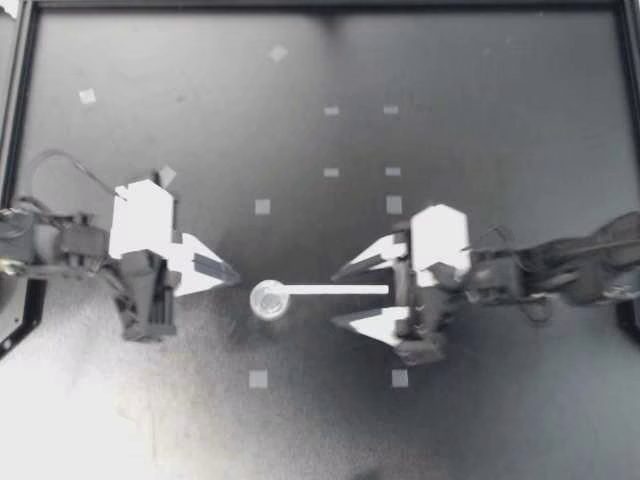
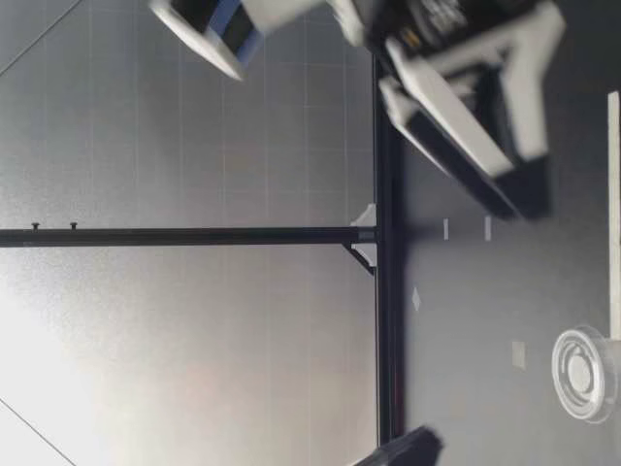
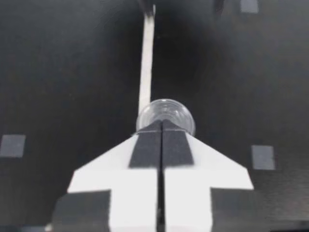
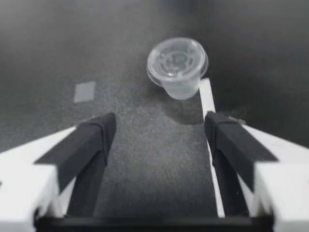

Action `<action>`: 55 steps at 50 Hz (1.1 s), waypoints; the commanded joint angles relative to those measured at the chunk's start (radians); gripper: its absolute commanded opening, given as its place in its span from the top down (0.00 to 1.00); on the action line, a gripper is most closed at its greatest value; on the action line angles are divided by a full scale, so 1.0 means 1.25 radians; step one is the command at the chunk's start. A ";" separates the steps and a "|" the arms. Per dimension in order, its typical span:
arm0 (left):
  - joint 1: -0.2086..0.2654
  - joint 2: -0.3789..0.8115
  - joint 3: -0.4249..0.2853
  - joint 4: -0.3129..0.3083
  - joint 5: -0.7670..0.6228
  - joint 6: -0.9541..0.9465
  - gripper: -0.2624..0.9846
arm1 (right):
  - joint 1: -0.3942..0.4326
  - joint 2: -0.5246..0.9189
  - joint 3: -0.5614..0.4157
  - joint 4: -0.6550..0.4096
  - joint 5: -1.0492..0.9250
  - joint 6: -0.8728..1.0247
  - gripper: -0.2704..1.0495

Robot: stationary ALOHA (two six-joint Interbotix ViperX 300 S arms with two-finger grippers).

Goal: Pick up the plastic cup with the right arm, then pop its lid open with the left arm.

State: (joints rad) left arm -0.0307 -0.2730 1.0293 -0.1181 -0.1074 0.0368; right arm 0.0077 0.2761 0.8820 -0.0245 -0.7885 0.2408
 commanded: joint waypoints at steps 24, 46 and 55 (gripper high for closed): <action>-0.031 0.118 -0.032 0.005 -0.045 0.070 0.86 | -0.001 0.136 -0.157 0.013 0.039 0.042 0.26; -0.031 0.179 -0.037 0.005 -0.108 0.071 0.86 | -0.020 0.148 -0.183 0.016 0.058 0.039 0.25; -0.031 0.180 -0.034 0.005 -0.113 0.071 0.86 | -0.021 0.151 -0.184 0.015 0.058 0.039 0.25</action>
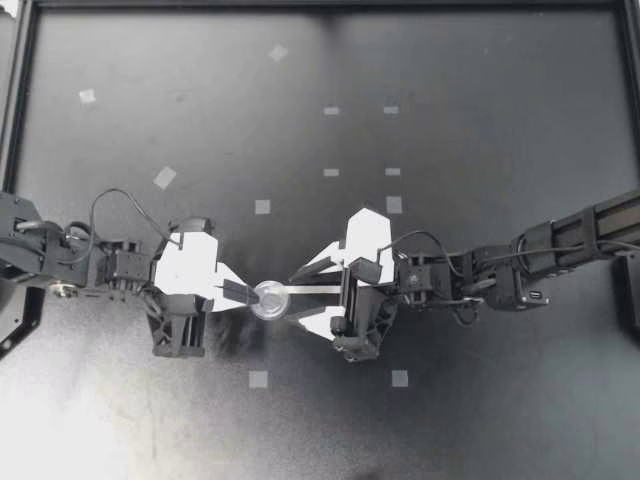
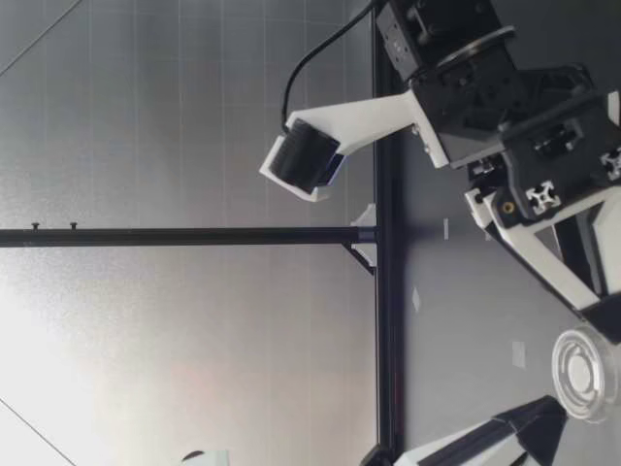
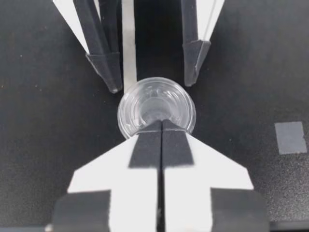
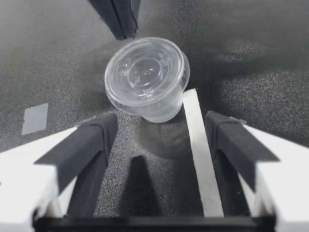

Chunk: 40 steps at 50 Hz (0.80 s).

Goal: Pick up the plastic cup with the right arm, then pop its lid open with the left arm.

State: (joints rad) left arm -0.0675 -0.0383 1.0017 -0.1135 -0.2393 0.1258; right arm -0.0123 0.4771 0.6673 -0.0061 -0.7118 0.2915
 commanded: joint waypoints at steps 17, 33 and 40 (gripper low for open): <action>0.000 0.002 -0.009 0.001 -0.015 0.001 0.86 | -0.004 -0.002 -0.026 -0.001 -0.002 -0.002 0.25; -0.001 0.022 -0.001 0.000 -0.022 0.000 0.86 | -0.005 0.002 -0.039 -0.006 0.016 -0.001 0.25; -0.001 0.029 0.000 -0.001 -0.031 0.000 0.86 | -0.004 0.000 -0.040 -0.007 0.022 -0.001 0.25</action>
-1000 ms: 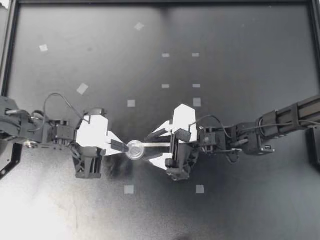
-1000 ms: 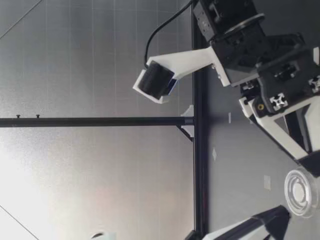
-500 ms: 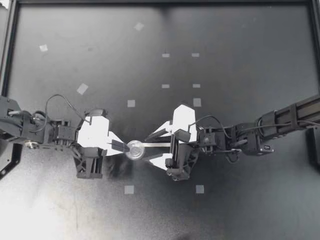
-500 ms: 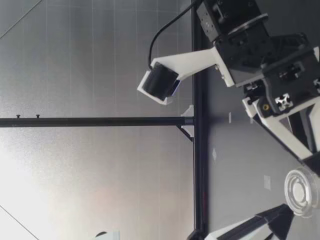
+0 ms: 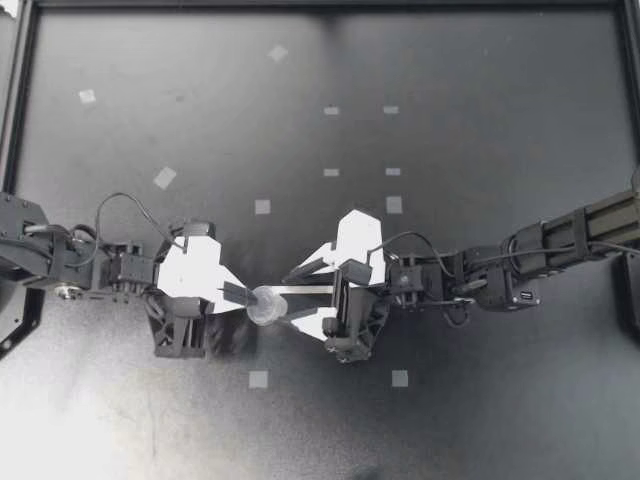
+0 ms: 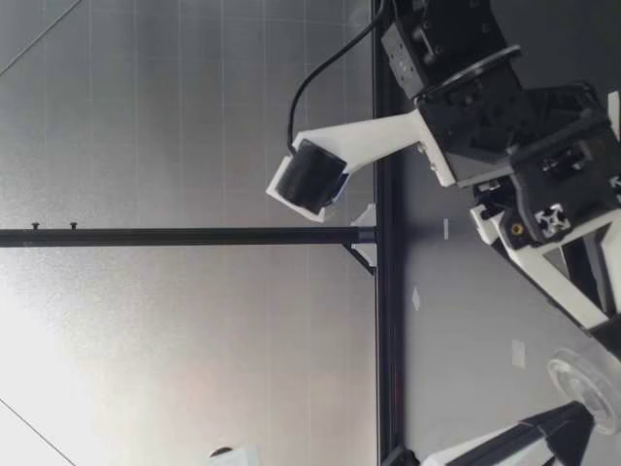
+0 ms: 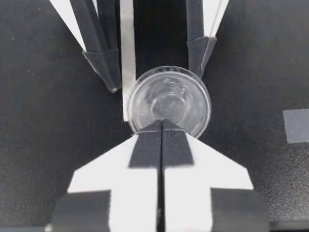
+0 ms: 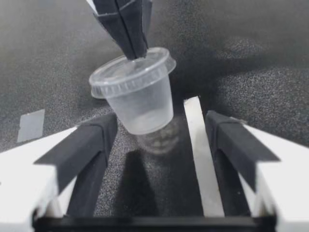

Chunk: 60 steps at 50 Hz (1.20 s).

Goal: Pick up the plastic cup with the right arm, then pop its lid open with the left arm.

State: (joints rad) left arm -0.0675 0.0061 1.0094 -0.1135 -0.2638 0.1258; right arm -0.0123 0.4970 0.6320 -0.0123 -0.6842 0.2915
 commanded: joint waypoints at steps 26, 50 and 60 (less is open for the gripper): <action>0.000 -0.002 -0.006 -0.004 -0.028 -0.002 0.86 | -0.004 -0.018 -0.049 -0.009 0.125 -0.001 0.28; -0.001 -0.047 0.002 -0.022 -0.026 -0.025 0.86 | -0.004 -0.043 -0.058 -0.043 0.150 -0.004 0.49; -0.001 -0.151 0.050 -0.080 -0.056 -0.147 0.86 | -0.004 -0.087 -0.029 -0.074 0.117 -0.005 0.49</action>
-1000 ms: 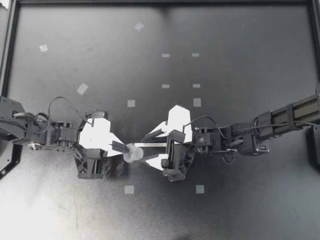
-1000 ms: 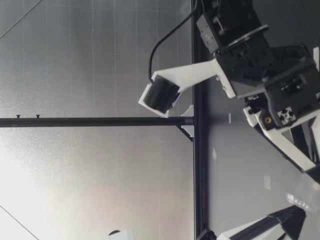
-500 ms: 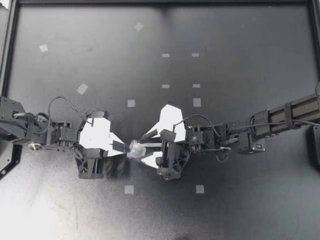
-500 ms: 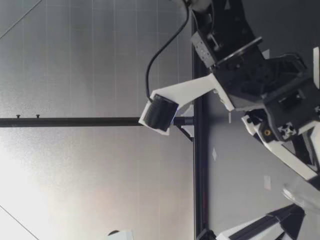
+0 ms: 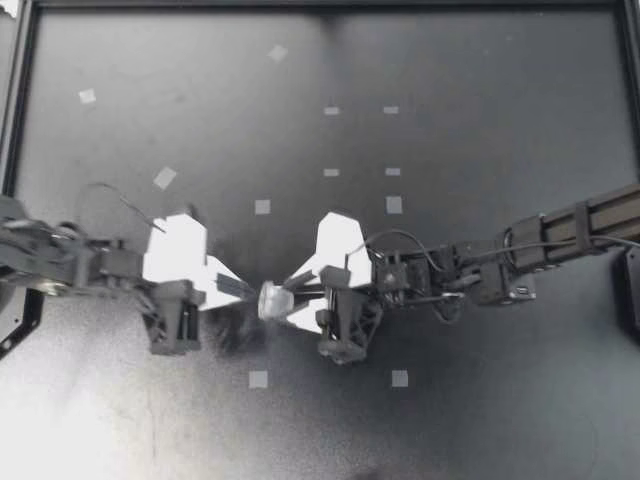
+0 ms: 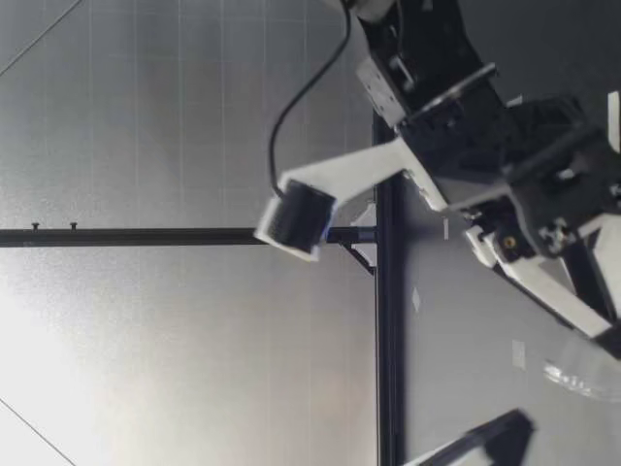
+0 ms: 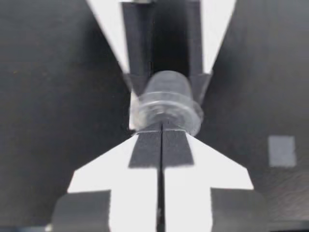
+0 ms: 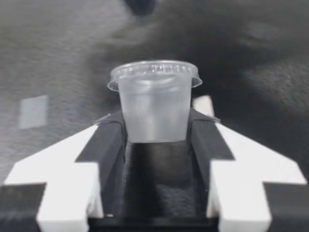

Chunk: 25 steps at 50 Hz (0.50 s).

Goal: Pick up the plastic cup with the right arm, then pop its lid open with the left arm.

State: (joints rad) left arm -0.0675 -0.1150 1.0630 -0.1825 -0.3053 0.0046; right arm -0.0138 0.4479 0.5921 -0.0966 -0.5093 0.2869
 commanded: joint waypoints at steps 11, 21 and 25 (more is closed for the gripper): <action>-0.034 -0.108 0.076 -0.040 -0.265 -0.444 0.86 | -0.002 -0.110 0.110 -0.027 -0.336 -0.015 0.50; -0.081 -0.058 0.119 -0.025 -0.615 -0.812 0.86 | -0.002 -0.104 0.171 -0.022 -0.568 -0.038 0.55; -0.102 -0.017 0.093 -0.025 -0.685 -0.902 0.86 | -0.002 -0.098 0.177 -0.021 -0.622 -0.050 0.57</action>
State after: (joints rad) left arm -0.1733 -0.1611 1.2134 -0.2178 -1.0845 -1.0692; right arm -0.0138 0.3421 0.8161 -0.1258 -1.2180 0.2316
